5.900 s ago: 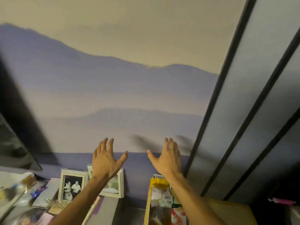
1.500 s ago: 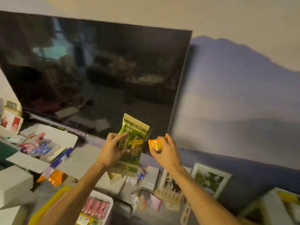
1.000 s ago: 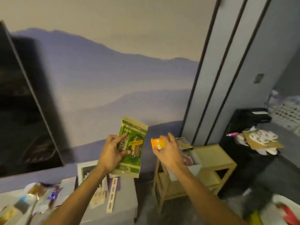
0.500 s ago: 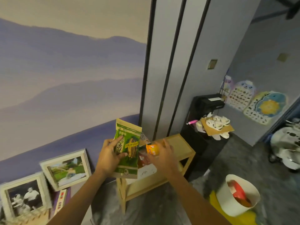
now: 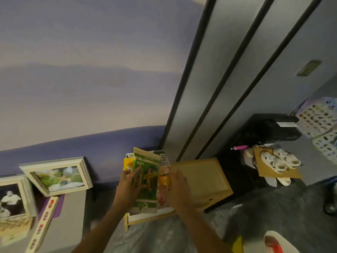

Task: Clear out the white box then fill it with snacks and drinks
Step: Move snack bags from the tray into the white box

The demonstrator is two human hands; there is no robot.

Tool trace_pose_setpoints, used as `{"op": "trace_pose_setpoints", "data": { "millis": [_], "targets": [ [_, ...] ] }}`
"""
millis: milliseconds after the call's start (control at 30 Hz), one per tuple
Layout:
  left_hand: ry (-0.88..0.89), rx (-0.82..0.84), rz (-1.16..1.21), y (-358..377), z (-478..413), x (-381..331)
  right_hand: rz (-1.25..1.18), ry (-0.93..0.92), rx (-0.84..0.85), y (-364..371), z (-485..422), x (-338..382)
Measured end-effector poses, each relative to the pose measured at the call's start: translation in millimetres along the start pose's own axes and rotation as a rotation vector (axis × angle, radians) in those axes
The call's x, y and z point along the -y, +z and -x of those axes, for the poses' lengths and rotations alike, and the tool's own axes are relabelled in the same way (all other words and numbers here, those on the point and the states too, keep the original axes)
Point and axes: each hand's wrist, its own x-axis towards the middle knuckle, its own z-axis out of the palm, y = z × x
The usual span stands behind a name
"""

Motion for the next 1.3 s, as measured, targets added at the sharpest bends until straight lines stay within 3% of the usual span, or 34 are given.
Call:
{"op": "trace_pose_setpoints", "data": {
  "millis": [233,500,700,833,1067,1300],
  "targets": [
    [-0.127,-0.014,0.089,49.8,2.1,25.4,-0.033,-0.017,0.158,61.6,-33.7,-28.4],
    [-0.195,-0.142,-0.069,83.3,17.9,42.2,0.031,-0.199,0.241,119.4,-35.5,-66.3],
    [-0.223,-0.125,-0.14,79.0,17.7,34.5,0.088,-0.3,0.285,115.1,-42.6,-73.0],
    [-0.139,-0.089,-0.199,53.4,31.6,22.6,0.102,-0.374,0.273,82.8,-44.5,-63.9],
    [-0.197,-0.408,-0.426,-48.9,75.1,-38.3,0.067,-0.586,0.098,-11.3,-62.8,16.4],
    [-0.386,-0.833,-0.643,-203.0,170.4,-84.0,0.063,-0.913,0.066,-88.5,-23.6,178.3]
  ]
}}
